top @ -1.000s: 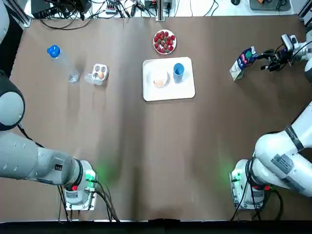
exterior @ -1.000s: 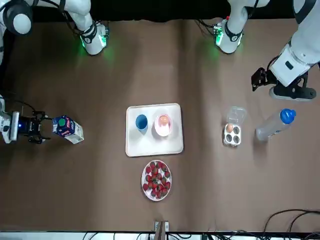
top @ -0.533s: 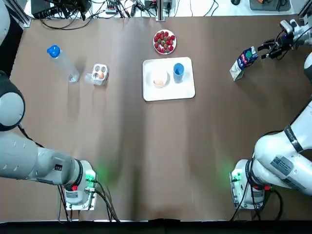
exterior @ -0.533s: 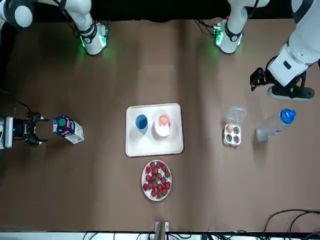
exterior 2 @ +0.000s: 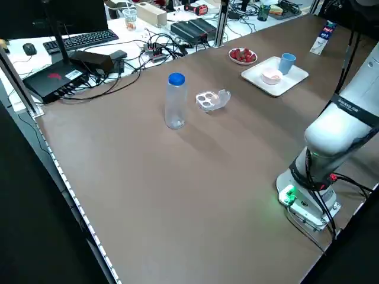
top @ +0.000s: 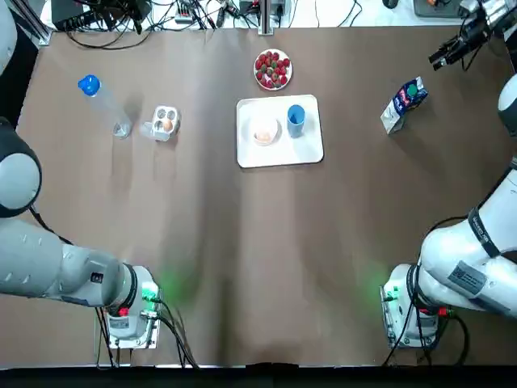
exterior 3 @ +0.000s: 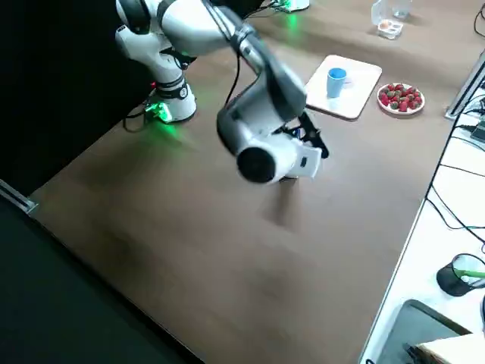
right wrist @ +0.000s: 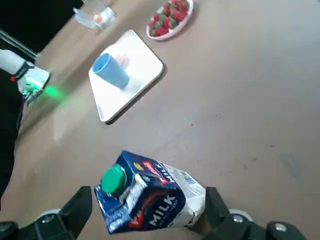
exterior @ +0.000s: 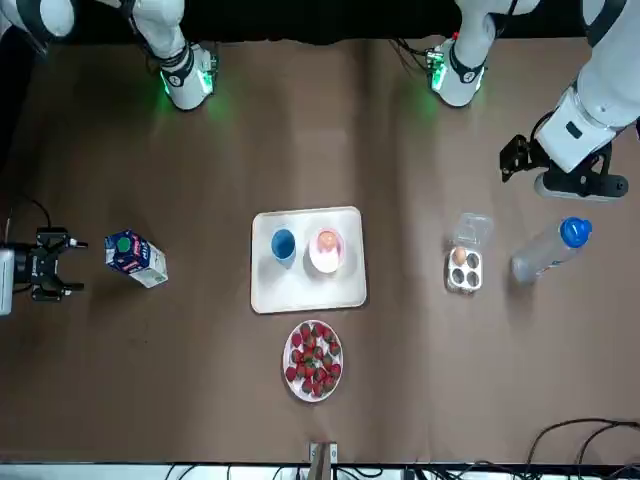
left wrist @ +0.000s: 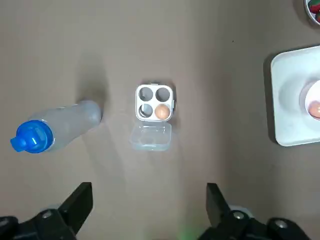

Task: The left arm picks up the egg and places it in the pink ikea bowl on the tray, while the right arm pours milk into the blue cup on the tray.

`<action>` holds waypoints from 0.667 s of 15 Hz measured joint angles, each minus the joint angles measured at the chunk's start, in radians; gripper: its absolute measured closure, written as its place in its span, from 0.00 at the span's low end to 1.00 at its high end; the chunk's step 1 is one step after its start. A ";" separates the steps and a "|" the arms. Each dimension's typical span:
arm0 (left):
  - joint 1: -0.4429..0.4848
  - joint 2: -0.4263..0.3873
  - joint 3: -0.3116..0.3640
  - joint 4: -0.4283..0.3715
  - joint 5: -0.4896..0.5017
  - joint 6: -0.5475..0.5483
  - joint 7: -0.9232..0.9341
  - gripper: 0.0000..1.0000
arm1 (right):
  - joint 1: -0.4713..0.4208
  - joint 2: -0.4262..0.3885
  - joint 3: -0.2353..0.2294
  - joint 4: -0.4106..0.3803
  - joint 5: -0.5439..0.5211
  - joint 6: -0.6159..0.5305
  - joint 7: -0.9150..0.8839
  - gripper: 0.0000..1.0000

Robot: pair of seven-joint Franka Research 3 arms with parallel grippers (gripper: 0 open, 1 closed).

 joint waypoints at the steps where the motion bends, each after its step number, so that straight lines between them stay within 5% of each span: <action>1: 0.000 0.000 0.000 0.000 0.000 0.000 0.000 0.00 | 0.018 -0.011 0.000 0.011 -0.021 0.005 0.047 0.00; 10: 0.000 0.000 -0.001 0.000 0.000 0.000 0.000 0.00 | 0.186 -0.138 0.000 0.040 -0.198 0.107 0.510 0.00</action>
